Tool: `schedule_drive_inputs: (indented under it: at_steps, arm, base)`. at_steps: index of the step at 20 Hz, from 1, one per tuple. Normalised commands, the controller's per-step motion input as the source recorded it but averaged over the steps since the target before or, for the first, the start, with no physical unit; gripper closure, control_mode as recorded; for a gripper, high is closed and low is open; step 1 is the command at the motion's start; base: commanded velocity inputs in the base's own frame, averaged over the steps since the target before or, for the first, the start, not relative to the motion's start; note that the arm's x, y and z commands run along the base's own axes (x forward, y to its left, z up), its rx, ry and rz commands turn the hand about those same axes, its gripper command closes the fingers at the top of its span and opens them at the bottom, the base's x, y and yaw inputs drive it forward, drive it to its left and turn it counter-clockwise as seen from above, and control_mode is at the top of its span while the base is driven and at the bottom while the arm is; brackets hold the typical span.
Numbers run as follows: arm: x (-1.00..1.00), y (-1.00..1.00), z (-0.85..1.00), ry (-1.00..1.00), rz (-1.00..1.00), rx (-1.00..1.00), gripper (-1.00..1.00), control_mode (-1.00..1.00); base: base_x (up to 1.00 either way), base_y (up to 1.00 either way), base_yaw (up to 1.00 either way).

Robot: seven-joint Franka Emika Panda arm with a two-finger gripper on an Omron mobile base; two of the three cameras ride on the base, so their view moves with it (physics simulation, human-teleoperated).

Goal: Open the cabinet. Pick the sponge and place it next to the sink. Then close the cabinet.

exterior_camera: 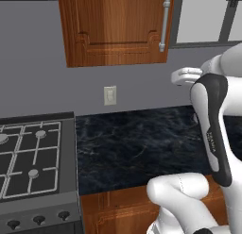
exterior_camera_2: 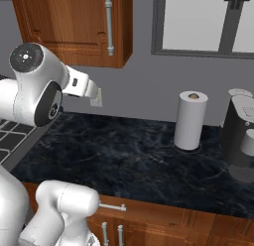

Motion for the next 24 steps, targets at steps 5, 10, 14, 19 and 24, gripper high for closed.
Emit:
schedule_drive_inputs:
  at_steps: [5,10,14,19,24]
  arm:
    - [0.0,-0.11,0.0,-0.15,0.0,0.0,-1.0,-1.0]
    - [0.0,-0.01,0.21,-0.06,0.0,-0.04,-1.0,-1.0]
    - [0.03,0.0,0.17,-0.01,0.01,-0.03,-1.0,-1.0]
    - [0.1,0.0,0.11,0.01,0.03,-0.03,-1.0,-1.0]
    - [0.25,0.0,0.08,0.0,0.02,0.0,-1.0,-1.0]
  base:
    - [0.0,0.0,0.0]
    - [0.0,0.0,0.0]
    - [0.0,0.0,0.0]
    - [0.0,0.0,0.0]
    - [0.0,0.0,0.0]
